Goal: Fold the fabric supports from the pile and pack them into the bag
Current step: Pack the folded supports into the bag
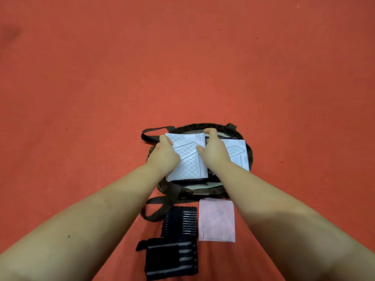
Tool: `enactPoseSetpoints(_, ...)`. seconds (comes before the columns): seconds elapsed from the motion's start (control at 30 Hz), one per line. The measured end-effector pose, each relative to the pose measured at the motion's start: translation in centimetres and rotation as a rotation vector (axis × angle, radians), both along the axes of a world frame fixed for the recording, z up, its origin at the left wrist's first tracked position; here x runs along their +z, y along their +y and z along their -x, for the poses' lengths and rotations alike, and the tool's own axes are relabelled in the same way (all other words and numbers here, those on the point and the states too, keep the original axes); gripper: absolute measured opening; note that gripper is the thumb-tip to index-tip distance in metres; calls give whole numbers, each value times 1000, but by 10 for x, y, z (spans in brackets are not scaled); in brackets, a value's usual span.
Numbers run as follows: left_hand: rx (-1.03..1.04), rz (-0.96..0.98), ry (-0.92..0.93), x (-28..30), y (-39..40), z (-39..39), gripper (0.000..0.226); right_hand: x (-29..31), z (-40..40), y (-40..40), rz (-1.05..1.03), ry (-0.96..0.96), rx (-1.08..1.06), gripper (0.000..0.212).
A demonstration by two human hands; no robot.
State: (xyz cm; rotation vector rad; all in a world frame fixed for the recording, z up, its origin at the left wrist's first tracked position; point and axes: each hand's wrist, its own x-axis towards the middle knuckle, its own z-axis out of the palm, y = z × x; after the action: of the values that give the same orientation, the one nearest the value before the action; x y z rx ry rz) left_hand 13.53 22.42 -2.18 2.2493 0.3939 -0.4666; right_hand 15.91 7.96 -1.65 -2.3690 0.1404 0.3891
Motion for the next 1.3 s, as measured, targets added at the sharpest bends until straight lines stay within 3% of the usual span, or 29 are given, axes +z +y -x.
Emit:
enactPoseSetpoints(0.1,-79,-72,50,-3,0,3,35,-8,6,0,91,-39,66,54)
enactPoseSetpoints(0.27,-525,-647,-193,-1,11,12,50,-11,18,-4,384,-194,451,62)
enactPoseSetpoints(0.4,-867,-713,-36,-5,29,6,86,-13,19,-8,566,-34,656,68)
enactPoseSetpoints(0.5,-960,-725,75,-12,35,4,94,-14,19,-5,682,74,708,67)
enactPoseSetpoints(0.63,-966,-739,123,-16,36,1,92,-17,25,4,775,137,701,68)
enactPoseSetpoints(0.83,-989,-937,94,-7,31,12,89,-9,36,14,779,107,644,68)
enactPoseSetpoints(0.97,-959,-931,-92,5,26,29,75,1,55,1,628,-38,546,68)
enactPoseSetpoints(1.07,-929,-737,-521,6,7,51,53,9,74,-21,543,-170,530,61)
enactPoseSetpoints(1.13,-954,-622,-685,0,-12,71,38,10,90,-41,473,-260,524,54)
enactPoseSetpoints(1.23,-1060,-584,-627,-19,-45,100,31,-4,114,-73,413,-454,501,41)
enactPoseSetpoints(1.3,-1105,-635,-543,-31,-66,117,28,-21,133,-94,381,-449,475,35)
